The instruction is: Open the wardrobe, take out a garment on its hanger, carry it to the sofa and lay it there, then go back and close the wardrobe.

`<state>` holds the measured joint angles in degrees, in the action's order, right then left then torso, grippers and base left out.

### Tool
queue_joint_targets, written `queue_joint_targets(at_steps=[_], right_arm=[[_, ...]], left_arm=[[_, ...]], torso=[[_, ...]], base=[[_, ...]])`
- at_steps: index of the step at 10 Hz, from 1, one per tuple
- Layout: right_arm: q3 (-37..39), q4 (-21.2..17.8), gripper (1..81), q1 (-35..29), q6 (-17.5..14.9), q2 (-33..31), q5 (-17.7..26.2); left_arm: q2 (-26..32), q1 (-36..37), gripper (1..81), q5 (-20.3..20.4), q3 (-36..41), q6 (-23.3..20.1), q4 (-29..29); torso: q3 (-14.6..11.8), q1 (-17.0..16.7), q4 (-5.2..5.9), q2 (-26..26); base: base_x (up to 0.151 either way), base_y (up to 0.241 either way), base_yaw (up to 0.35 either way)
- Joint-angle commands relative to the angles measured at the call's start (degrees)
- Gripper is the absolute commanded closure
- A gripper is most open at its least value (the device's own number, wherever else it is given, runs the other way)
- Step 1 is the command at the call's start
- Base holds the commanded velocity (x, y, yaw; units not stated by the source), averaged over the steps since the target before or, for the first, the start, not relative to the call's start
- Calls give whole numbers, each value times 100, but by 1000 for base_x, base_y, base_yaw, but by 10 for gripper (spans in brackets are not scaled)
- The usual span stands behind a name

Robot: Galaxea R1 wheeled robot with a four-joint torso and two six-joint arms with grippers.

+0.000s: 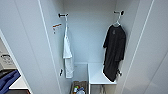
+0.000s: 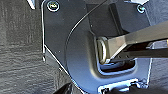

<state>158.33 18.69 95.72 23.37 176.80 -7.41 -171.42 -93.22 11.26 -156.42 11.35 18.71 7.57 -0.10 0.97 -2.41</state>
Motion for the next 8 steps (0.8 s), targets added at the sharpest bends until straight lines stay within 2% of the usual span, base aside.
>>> queue_joint_targets(at_steps=[1,8], right_arm=[[-75,65,10,-215,-25,24,275],[-75,74,10,-311,-43,24,284]], left_arm=[[46,177,10,-283,-20,-28,71],[46,177,10,-283,-12,-28,62]], torso=[[0,10,0,0],[-2,10,0,0]], base=[[112,0,0],[126,0,0]])
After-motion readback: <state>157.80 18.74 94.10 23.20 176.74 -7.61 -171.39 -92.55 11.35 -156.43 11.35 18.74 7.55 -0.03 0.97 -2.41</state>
